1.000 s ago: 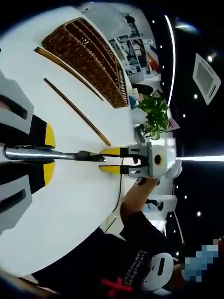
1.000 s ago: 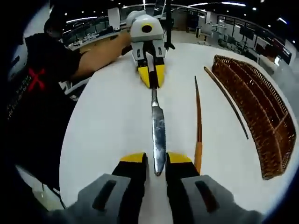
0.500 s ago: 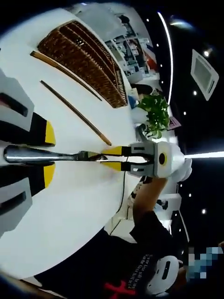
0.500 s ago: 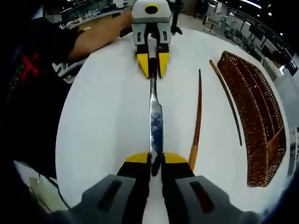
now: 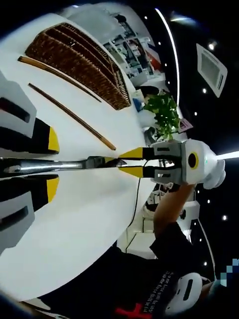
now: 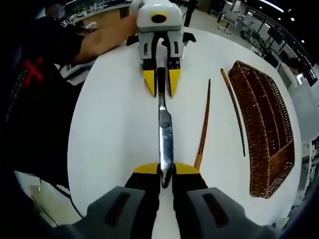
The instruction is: Arrange the knives, forks, and spoons in their matching storage slots by inserting each utensil handle-first until every utensil is classified and aligned in the correct compartment
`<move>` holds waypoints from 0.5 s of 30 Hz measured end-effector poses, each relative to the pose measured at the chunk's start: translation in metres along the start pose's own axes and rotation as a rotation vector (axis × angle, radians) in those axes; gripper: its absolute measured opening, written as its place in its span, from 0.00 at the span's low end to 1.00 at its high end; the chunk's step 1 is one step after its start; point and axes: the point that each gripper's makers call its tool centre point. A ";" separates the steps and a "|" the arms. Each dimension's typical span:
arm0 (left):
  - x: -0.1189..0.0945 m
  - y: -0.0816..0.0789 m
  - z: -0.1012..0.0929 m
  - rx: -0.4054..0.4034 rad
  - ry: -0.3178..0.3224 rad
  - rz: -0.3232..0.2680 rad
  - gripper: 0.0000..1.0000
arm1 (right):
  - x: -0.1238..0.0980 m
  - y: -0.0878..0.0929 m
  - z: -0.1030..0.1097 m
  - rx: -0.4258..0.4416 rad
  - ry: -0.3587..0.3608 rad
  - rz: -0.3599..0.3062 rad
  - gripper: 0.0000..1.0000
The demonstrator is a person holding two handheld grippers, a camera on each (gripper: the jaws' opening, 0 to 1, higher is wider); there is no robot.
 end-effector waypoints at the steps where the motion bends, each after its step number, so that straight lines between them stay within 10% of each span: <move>1: 0.002 0.000 -0.002 0.005 0.014 0.002 0.11 | 0.000 -0.001 0.001 -0.002 -0.001 0.001 0.07; 15: 0.003 -0.005 0.011 -0.026 -0.005 -0.042 0.08 | -0.004 0.006 -0.004 -0.005 0.012 -0.028 0.08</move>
Point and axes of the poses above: the point that each gripper's makers call its tool centre point, and the gripper's own axes: x roughly forward along the fingers, z roughly to its left, y roughly out of its underside, and after that the axes turned 7 degrees about -z, right-handed
